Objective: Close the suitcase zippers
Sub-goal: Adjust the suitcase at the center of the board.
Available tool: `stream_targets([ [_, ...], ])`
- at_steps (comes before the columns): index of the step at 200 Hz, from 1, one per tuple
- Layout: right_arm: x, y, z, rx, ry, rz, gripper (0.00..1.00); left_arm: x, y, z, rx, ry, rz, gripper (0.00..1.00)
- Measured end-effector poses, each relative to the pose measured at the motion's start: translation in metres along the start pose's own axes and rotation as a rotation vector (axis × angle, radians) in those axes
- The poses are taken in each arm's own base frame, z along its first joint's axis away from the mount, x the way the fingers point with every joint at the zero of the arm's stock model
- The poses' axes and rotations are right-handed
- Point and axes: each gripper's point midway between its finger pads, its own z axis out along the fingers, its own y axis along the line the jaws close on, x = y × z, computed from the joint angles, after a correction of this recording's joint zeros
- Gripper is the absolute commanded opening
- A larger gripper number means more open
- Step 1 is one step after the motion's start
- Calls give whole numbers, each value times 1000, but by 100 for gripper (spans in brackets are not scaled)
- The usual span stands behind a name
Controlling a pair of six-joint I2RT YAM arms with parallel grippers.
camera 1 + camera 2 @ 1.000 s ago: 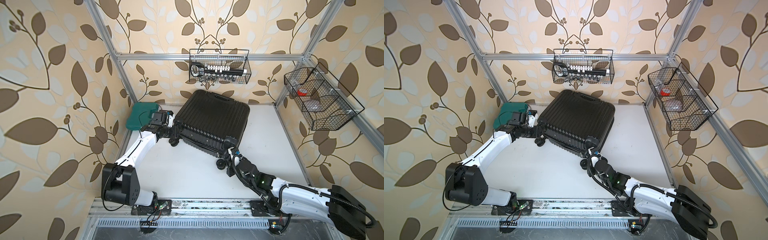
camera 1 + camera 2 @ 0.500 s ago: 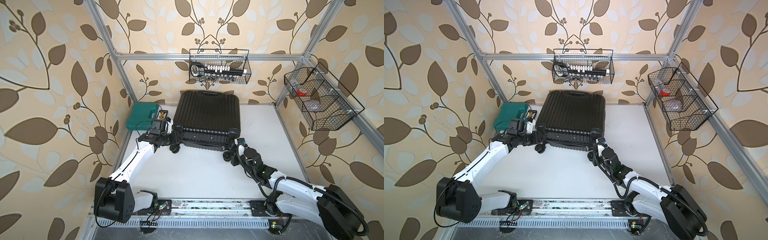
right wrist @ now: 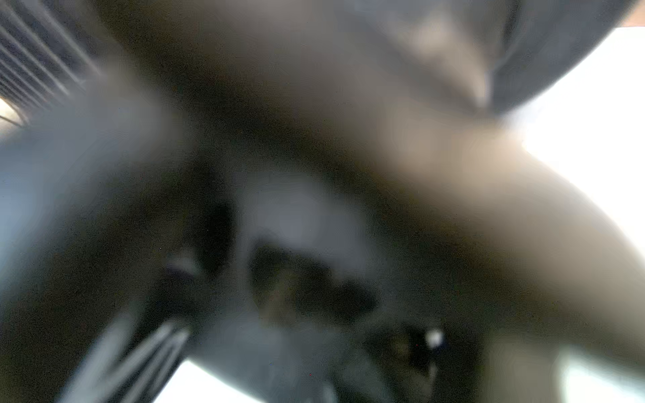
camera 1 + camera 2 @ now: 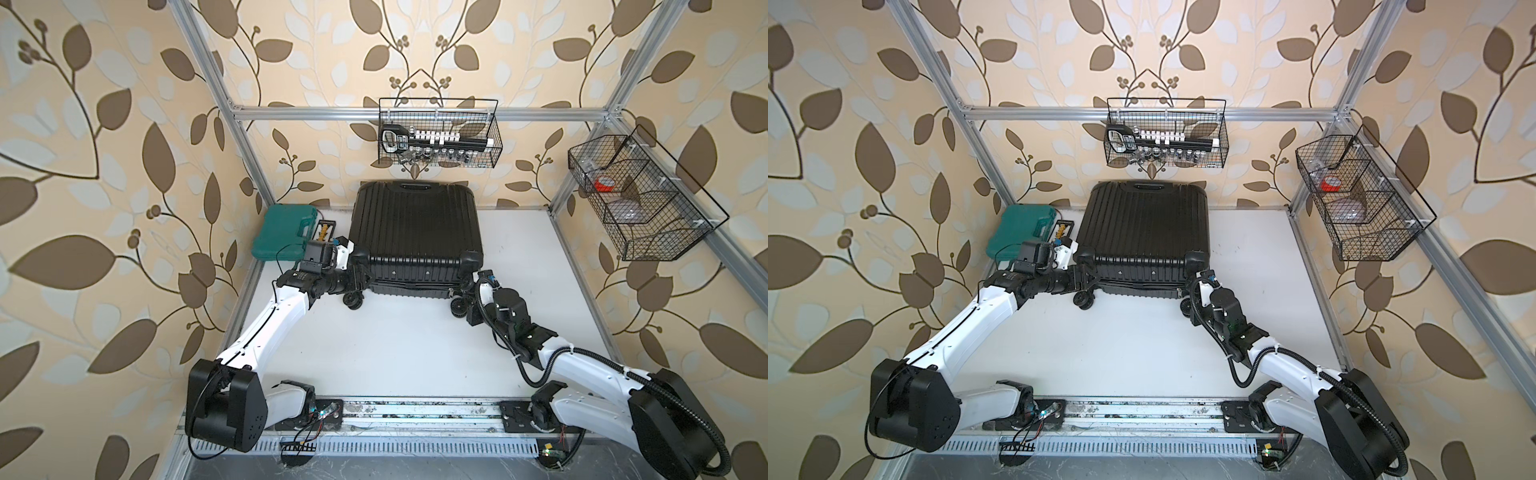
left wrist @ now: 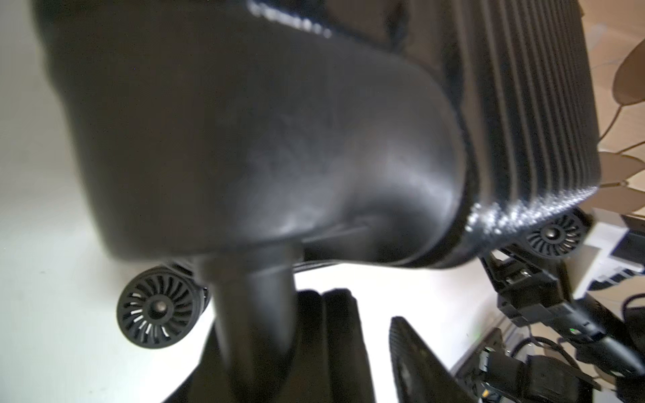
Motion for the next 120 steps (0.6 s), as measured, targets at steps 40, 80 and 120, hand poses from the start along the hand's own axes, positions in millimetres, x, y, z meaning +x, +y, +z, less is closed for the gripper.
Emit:
stream_targets([
  [40, -7, -13, -12, 73, -27, 41, 47, 4, -9, -13, 4, 2, 111, 80],
  [80, -15, -32, -27, 177, -74, 106, 51, -11, -14, -30, -35, -61, 212, 99],
  [120, -21, -58, -46, 316, -134, 192, 59, -39, -10, -67, -180, -244, 280, 99],
])
